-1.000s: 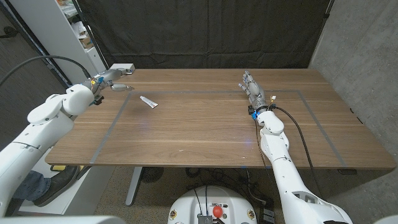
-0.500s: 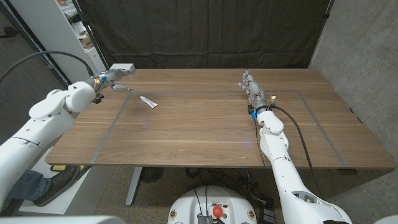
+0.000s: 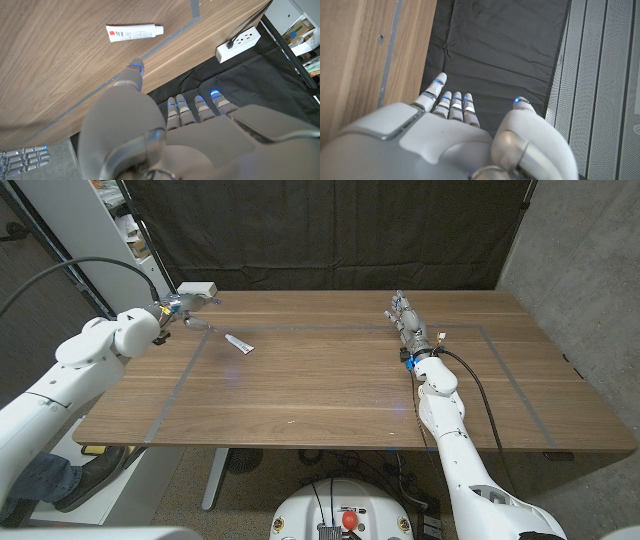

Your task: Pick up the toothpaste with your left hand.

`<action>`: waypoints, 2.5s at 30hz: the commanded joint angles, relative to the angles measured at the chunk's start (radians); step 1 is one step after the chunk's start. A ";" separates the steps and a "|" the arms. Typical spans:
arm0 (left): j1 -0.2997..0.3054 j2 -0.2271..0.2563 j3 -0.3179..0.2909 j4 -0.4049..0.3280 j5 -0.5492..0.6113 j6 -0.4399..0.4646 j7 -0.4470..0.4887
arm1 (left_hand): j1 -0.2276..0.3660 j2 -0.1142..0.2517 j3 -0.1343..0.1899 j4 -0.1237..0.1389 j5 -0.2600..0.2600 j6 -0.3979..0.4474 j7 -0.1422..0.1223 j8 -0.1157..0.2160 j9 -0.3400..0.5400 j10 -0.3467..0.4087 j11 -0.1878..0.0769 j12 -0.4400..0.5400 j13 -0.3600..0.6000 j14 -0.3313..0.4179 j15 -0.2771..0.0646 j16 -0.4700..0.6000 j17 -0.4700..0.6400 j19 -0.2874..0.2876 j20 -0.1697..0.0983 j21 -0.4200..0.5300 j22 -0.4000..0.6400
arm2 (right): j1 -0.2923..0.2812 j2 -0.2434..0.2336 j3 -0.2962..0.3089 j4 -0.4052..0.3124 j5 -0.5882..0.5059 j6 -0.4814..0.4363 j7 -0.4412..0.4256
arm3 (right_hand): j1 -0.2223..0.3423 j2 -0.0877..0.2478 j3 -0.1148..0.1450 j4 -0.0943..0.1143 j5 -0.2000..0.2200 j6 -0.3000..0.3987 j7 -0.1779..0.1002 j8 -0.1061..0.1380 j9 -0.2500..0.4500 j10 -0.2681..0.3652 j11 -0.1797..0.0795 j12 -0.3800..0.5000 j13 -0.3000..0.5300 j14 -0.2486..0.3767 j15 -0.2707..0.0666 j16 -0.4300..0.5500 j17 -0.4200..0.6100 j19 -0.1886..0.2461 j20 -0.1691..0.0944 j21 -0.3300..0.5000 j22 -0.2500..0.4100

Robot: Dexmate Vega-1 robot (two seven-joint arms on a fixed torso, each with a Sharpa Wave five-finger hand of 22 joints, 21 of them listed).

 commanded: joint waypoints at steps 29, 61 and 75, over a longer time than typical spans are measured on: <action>-0.142 0.025 0.207 0.083 0.197 -0.060 -0.012 | 0.043 -0.011 -0.005 0.014 0.014 0.015 -0.022 -0.005 0.004 0.023 -0.009 0.003 0.001 0.009 -0.024 0.004 0.001 0.019 -0.008 -0.015 0.004 | -0.039 -0.005 0.012 -0.043 0.039 -0.002 -0.020 | -0.015 -0.003 -0.008 0.000 0.010 0.012 0.001 0.002 0.002 0.014 0.004 -0.001 0.002 0.012 0.000 0.003 0.000 0.018 0.002 -0.013 0.002; -0.255 -0.011 0.330 0.187 0.319 -0.107 0.030 | 0.089 -0.006 -0.011 0.018 0.024 0.046 -0.069 -0.004 0.005 0.040 -0.019 0.002 0.001 0.028 -0.023 0.006 0.001 0.033 -0.007 -0.028 0.005 | -0.064 0.006 0.006 -0.049 0.041 0.011 -0.046 | -0.017 -0.002 -0.010 -0.001 0.012 0.015 0.001 0.003 0.001 0.015 0.003 -0.001 0.002 0.016 0.000 0.003 -0.002 0.025 0.004 -0.025 0.002; -0.292 -0.045 0.376 0.245 0.321 -0.125 0.025 | 0.091 -0.011 -0.020 0.023 0.026 0.047 -0.065 -0.007 0.006 0.041 -0.018 0.000 0.002 0.025 -0.021 0.004 0.002 0.032 -0.009 -0.033 0.006 | -0.055 0.002 0.009 -0.038 0.047 0.023 -0.044 | -0.018 -0.001 -0.011 -0.002 0.013 0.016 0.000 0.003 0.001 0.017 0.005 0.000 0.002 0.017 0.000 0.003 -0.003 0.028 0.005 -0.030 0.002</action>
